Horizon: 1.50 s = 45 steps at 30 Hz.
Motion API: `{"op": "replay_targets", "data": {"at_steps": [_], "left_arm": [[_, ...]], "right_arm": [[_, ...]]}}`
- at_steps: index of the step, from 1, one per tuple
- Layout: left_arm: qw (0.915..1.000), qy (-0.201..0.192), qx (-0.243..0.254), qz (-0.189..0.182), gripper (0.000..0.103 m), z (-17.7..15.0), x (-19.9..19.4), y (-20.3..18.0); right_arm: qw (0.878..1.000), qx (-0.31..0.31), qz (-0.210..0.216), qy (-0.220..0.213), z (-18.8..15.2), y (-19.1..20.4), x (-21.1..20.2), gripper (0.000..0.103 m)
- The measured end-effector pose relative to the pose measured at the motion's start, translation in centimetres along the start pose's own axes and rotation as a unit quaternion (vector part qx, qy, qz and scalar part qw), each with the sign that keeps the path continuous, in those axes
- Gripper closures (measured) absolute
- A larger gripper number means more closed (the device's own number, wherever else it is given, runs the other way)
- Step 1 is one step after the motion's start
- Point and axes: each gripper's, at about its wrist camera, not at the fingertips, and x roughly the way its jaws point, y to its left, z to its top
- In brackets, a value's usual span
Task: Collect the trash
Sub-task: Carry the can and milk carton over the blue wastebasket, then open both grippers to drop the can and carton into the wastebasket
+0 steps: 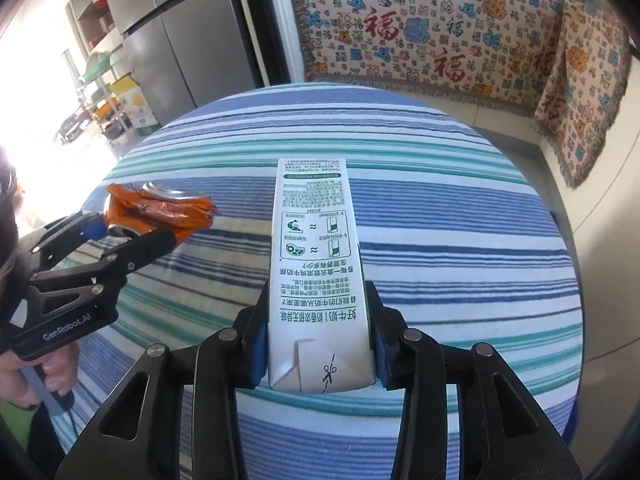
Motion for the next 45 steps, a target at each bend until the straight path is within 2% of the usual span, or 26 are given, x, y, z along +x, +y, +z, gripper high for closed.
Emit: {"op": "replay_targets", "data": {"at_steps": [11, 16, 23, 28, 35, 40, 45], "left_arm": [[0.9996, -0.016, 0.018, -0.016, 0.05, -0.3, -3.1, -3.7], [0.9978, -0.018, 0.031, -0.056, 0.05, -0.4, -4.4, -7.0], [0.989, -0.013, 0.062, -0.133, 0.05, -0.3, -4.4, -15.1], [0.9779, 0.0, 0.096, -0.186, 0.05, -0.5, -3.8, -22.6], [0.9587, 0.04, 0.133, -0.248, 0.05, -1.4, -0.8, -33.3], [0.9498, 0.09, 0.141, -0.265, 0.05, -2.4, 3.6, -38.9], [0.9438, 0.123, 0.143, -0.271, 0.05, -3.0, 7.2, -41.8]], "right_arm": [[1.0, 0.019, -0.001, -0.013, -3.2, -0.8, -4.5, 0.062], [0.998, 0.048, -0.001, -0.03, -5.4, -3.4, -7.8, 0.062], [0.991, 0.111, -0.04, -0.055, -10.0, -11.2, -14.0, 0.061], [0.977, 0.185, -0.09, -0.049, -15.1, -19.0, -17.1, 0.061], [0.951, 0.285, -0.116, -0.007, -22.3, -28.3, -16.5, 0.061], [0.933, 0.338, -0.121, -0.014, -25.4, -32.7, -15.7, 0.061], [0.927, 0.355, -0.123, -0.005, -27.3, -34.9, -14.5, 0.061]]}}
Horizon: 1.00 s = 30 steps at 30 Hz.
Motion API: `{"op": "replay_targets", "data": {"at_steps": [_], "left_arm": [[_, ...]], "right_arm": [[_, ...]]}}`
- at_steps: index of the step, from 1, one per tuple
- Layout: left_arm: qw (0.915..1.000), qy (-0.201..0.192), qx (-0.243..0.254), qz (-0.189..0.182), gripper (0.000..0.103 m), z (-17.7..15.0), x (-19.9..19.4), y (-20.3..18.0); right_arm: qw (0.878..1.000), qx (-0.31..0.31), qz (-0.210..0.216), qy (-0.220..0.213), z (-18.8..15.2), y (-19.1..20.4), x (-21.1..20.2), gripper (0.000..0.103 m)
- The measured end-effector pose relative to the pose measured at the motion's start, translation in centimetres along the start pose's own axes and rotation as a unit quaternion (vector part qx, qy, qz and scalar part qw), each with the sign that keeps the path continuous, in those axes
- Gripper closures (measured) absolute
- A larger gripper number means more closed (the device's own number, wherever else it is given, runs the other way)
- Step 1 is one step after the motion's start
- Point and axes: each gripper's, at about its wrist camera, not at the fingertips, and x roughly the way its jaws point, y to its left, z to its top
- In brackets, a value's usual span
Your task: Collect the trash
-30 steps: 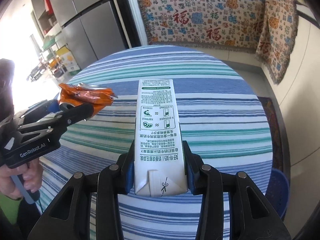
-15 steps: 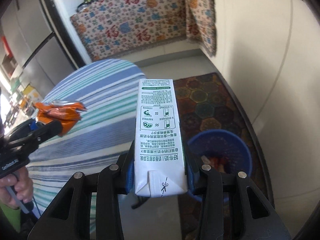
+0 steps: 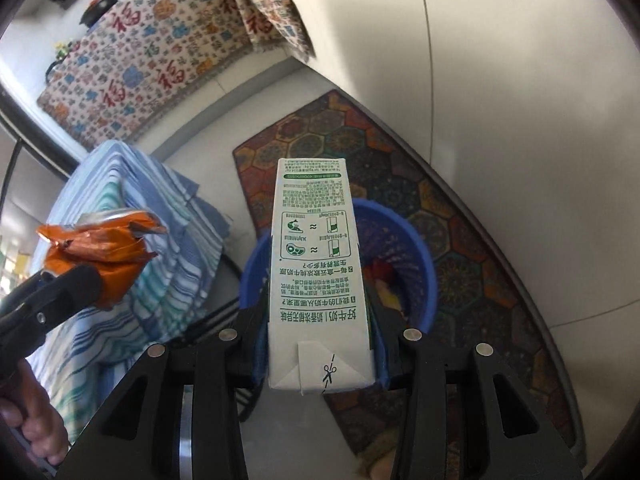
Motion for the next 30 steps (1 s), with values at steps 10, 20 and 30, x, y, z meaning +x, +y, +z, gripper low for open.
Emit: {"op": "replay_targets", "data": {"at_steps": [10, 20, 30], "left_arm": [[0.9993, 0.019, -0.025, -0.02, 0.037, 2.3, 4.9, 0.4], [0.9998, -0.014, 0.008, 0.013, 0.024, 1.1, -0.7, -1.9], [0.9967, -0.024, 0.057, 0.052, 0.0, -4.1, -8.6, -5.5]], "right_arm": [[0.999, 0.034, 0.016, -0.024, -0.5, -1.9, 3.3, 0.038], [0.996, 0.075, -0.039, -0.039, -1.1, -2.8, -2.3, 0.0], [0.994, 0.001, -0.083, -0.071, -8.3, -0.3, -13.9, 0.0]]}}
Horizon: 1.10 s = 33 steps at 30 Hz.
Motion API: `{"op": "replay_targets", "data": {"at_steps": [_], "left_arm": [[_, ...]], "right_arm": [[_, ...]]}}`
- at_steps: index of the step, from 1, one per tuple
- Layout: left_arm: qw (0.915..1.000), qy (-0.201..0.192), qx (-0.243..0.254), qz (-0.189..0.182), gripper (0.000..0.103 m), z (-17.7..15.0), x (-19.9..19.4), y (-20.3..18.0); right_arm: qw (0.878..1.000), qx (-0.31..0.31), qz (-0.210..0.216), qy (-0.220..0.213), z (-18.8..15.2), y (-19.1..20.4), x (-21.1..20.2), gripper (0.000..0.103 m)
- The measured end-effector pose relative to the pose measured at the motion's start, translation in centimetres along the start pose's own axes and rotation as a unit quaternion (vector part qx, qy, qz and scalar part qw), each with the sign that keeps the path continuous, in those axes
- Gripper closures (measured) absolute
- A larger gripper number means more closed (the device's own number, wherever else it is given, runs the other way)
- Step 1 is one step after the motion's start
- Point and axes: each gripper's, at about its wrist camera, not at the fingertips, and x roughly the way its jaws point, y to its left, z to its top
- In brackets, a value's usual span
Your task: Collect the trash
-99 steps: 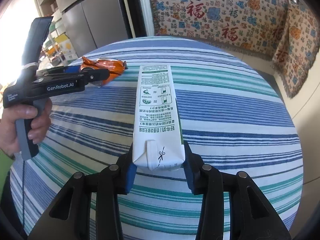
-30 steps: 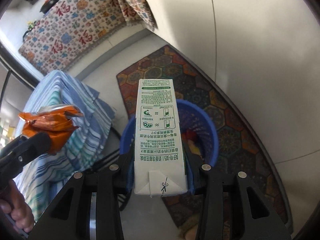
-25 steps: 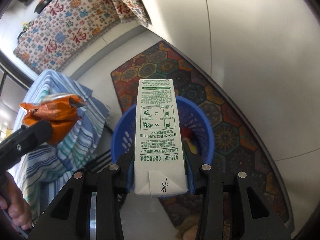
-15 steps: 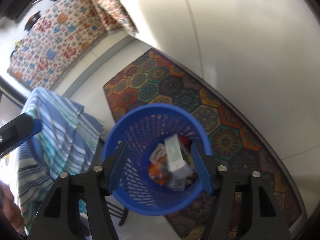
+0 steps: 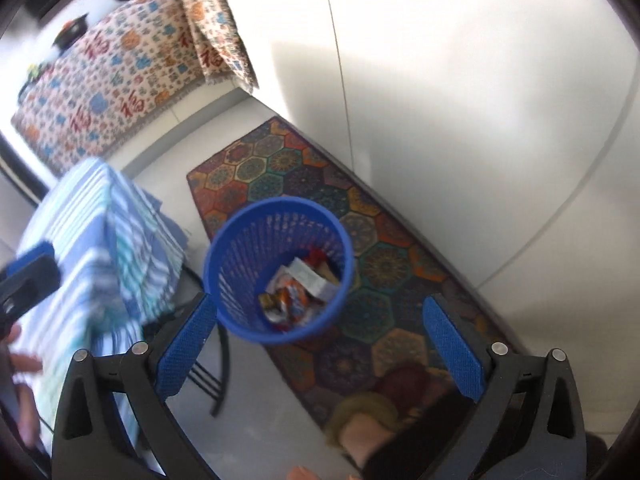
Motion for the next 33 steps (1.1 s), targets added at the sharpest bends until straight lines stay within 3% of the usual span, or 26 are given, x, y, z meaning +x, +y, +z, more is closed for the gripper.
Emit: {"op": "replay_targets", "data": {"at_steps": [5, 8, 13, 20, 33], "left_arm": [[0.9996, 0.001, -0.005, 0.028, 0.0, -2.2, -2.4, -1.6], [0.9982, -0.002, 0.003, 0.06, 0.0, -2.6, -4.0, -2.3], [0.9965, -0.012, -0.006, 0.082, 0.0, -3.0, -5.3, -2.9], [0.9971, 0.02, -0.014, 0.071, 0.0, -2.9, -5.6, -2.9], [0.9963, 0.018, -0.012, 0.083, 0.0, -2.9, -6.1, -3.1]], "right_arm": [[1.0, -0.021, 0.017, -0.008, -2.3, 0.8, -4.0, 0.0], [0.999, -0.031, 0.01, -0.014, -3.0, 1.2, -5.3, 0.0], [0.999, -0.027, 0.011, -0.019, -3.2, 1.5, -7.2, 0.0], [0.999, -0.035, -0.002, -0.026, -3.1, 2.0, -9.0, 0.0], [0.999, -0.036, -0.008, -0.021, -3.1, 2.6, -8.7, 0.0]]}}
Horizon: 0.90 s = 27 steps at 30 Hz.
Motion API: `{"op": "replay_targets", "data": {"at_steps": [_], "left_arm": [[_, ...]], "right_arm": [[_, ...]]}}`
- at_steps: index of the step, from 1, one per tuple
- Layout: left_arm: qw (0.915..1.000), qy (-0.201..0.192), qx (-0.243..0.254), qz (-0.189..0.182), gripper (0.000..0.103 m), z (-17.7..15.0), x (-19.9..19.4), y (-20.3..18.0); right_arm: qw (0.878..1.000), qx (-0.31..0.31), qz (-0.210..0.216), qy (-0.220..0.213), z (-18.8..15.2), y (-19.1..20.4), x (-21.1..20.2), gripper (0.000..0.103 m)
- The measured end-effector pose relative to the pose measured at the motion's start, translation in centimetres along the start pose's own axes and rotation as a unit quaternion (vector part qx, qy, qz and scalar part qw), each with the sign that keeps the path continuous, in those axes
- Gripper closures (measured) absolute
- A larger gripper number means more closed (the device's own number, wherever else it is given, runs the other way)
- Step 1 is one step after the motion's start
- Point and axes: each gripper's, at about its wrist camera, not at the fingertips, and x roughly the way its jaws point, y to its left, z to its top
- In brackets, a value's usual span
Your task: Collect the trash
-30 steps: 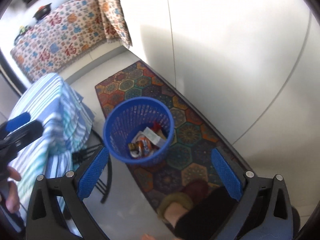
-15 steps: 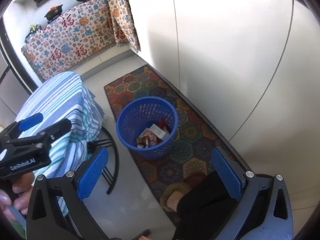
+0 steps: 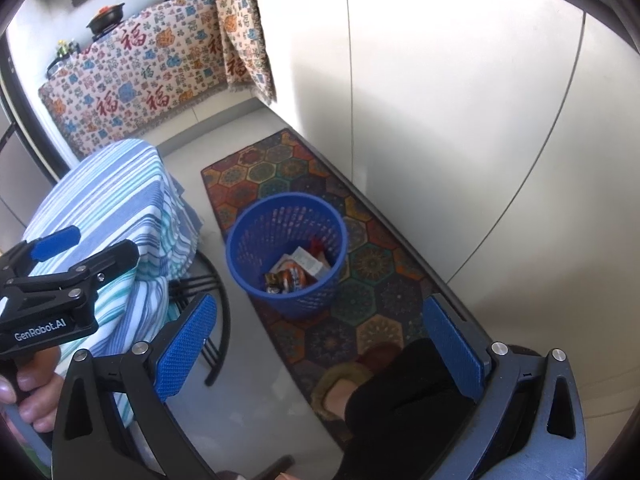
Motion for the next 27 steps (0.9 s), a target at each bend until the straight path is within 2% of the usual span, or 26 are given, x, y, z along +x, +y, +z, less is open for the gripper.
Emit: {"op": "replay_targets", "data": {"at_steps": [27], "left_arm": [[1.0, 0.006, 0.0, 0.002, 0.0, 0.11, 0.13, 0.06]], "right_arm": [[1.0, -0.009, -0.003, 0.001, 0.17, 0.37, -0.24, 0.0]]}}
